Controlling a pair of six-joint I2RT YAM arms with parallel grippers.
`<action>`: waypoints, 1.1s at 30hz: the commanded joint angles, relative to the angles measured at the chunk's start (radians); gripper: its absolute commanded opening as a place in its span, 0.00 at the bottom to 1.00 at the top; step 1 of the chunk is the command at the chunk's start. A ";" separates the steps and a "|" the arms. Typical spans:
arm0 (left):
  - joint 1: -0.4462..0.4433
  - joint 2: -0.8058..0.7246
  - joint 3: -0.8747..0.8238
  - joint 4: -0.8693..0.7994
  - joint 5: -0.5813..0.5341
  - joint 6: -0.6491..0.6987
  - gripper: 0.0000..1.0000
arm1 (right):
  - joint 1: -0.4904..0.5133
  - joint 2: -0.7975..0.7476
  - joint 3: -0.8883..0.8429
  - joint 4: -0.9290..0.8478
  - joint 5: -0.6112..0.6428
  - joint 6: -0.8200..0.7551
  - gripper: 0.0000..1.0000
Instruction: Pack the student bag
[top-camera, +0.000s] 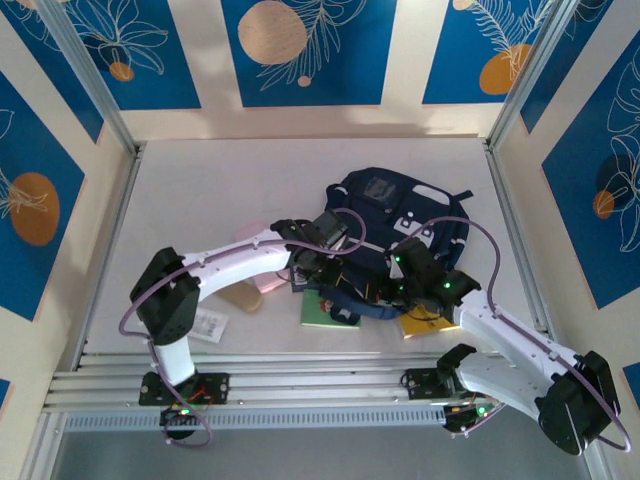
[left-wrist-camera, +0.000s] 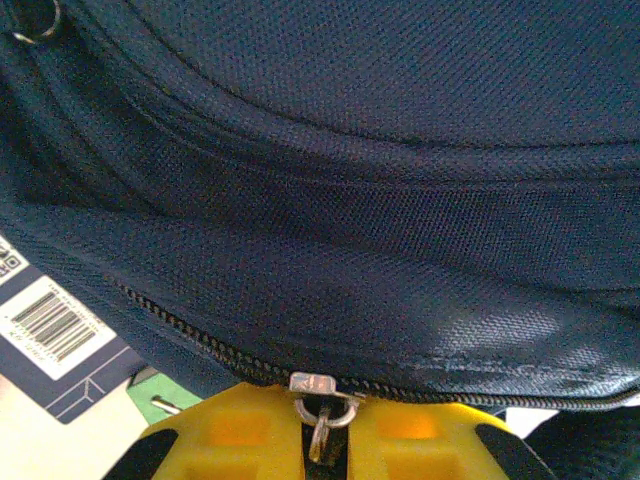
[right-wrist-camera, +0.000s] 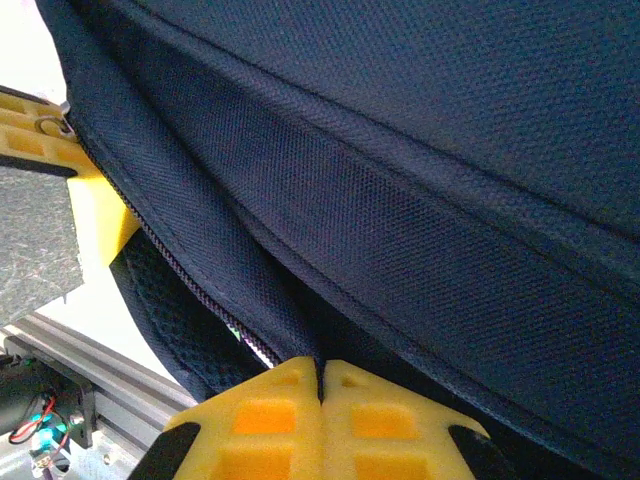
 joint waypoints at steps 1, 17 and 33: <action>0.012 -0.036 0.050 0.007 -0.050 0.029 0.12 | 0.029 0.026 0.031 -0.049 -0.006 -0.020 0.00; 0.045 -0.018 0.184 -0.110 0.145 0.195 0.00 | 0.057 0.126 0.121 -0.250 0.295 0.019 0.00; 0.070 0.003 0.012 0.114 0.511 0.047 0.00 | 0.025 0.161 0.256 -0.432 0.598 0.177 0.19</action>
